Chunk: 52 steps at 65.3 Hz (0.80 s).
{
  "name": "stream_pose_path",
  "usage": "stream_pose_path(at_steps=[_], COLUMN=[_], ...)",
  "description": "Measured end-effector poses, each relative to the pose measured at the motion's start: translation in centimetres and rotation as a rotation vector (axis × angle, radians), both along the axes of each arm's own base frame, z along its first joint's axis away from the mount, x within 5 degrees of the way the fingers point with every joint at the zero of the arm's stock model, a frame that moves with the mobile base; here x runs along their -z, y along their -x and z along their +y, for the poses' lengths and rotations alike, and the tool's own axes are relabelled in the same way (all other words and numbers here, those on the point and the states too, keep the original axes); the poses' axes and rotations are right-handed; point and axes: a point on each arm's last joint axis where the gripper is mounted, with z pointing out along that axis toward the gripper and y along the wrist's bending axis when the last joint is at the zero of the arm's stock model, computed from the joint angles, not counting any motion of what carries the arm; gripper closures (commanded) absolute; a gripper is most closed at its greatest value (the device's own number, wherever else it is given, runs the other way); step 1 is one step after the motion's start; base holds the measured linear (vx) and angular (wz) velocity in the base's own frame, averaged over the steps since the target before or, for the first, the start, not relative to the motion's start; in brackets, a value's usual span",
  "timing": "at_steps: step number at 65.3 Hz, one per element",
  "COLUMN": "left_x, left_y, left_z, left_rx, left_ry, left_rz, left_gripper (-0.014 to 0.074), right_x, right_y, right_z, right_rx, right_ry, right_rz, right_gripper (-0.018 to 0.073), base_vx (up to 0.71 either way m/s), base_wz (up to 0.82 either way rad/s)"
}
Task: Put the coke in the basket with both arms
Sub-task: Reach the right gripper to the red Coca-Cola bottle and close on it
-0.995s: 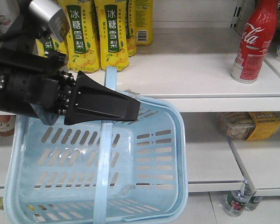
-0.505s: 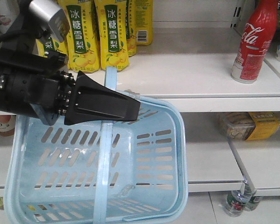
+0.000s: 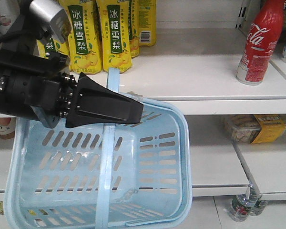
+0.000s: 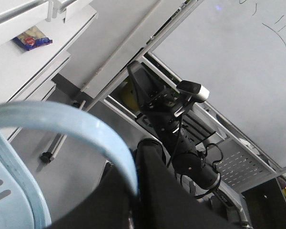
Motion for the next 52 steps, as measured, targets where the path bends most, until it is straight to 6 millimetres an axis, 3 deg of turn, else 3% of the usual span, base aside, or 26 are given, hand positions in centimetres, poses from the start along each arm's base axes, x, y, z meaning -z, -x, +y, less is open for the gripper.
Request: stream_pose_path(at_steps=[4,9,20,29,40,52], left_x=[0.0,0.0,0.0,0.0,0.0,0.0], left_y=[0.0,0.0,0.0,0.0,0.0,0.0], left_z=[0.0,0.0,0.0,0.0,0.0,0.0], left_rx=[0.0,0.0,0.0,0.0,0.0,0.0], left_ry=[0.0,0.0,0.0,0.0,0.0,0.0], left_rz=[0.0,0.0,0.0,0.0,0.0,0.0], left_gripper=[0.0603,0.0603,0.0603,0.0603,0.0603,0.0603], right_x=[-0.3,-1.2,-7.2,-11.8,-13.7,-14.6], right_y=[0.1,0.3,2.1,2.6,1.1,-0.7], right_z=[-0.2,0.0,0.9,0.6,0.8,2.0], right_rx=[-0.023,-0.049,-0.042,0.027,0.044,-0.031], right_ry=[-0.114,-0.118,0.231,0.443,0.573,0.625], right_rz=[-0.038,-0.052,-0.103,-0.073,-0.03,-0.101], right_gripper=[0.0565,0.0563,0.0503,0.0323,0.0046,-0.0026], base_vx=[0.0,0.0,0.0,0.0,0.0,0.0], base_wz=[0.0,0.0,0.0,0.0,0.0,0.0])
